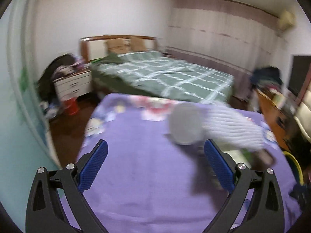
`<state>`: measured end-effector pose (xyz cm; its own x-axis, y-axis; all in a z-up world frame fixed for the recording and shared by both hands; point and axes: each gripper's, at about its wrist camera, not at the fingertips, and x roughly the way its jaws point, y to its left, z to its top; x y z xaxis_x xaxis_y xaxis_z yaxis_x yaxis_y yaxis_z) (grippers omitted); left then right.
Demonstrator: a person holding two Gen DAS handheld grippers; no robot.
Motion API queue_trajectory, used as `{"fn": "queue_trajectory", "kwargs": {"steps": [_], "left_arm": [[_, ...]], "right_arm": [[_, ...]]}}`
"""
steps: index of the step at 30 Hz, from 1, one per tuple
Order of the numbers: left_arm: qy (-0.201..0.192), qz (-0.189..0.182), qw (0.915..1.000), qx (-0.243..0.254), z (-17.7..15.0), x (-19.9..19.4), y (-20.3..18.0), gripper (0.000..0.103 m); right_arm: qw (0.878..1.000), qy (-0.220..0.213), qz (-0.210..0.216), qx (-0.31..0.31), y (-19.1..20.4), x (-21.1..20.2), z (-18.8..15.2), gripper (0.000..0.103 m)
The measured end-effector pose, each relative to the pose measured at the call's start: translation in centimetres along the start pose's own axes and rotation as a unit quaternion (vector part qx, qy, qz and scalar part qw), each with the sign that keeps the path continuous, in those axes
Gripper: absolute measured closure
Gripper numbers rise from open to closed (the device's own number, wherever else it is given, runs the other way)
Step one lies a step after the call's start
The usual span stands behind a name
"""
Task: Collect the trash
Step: 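Grasp the silver tube on the table with the right gripper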
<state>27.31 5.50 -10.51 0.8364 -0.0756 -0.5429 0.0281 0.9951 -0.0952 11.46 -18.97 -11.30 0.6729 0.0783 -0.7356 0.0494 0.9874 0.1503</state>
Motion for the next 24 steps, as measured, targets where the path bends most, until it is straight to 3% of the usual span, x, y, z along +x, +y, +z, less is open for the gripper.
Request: {"fn": "queue_trajectory", "kwargs": {"steps": [4, 11, 16, 24], "left_arm": [[0.001, 0.036, 0.9991, -0.021, -1.1, 1.1, 2.9, 0.005], [-0.009, 0.095, 0.9954, -0.007, -1.6, 1.5, 4.0, 0.005], [-0.006, 0.104, 0.9945, -0.007, -1.5, 1.7, 3.9, 0.005], [-0.002, 0.109, 0.9939, -0.018, -1.7, 1.6, 4.0, 0.005]], "right_arm": [[0.996, 0.013, 0.060, -0.059, 5.2, 0.2, -0.7, 0.054], [0.977, 0.038, 0.141, -0.154, 11.8, 0.1, -2.7, 0.054], [0.969, 0.057, 0.143, -0.192, 13.4, 0.6, -4.3, 0.054], [0.967, 0.058, 0.123, -0.213, 14.1, 1.9, -5.3, 0.051]]}}
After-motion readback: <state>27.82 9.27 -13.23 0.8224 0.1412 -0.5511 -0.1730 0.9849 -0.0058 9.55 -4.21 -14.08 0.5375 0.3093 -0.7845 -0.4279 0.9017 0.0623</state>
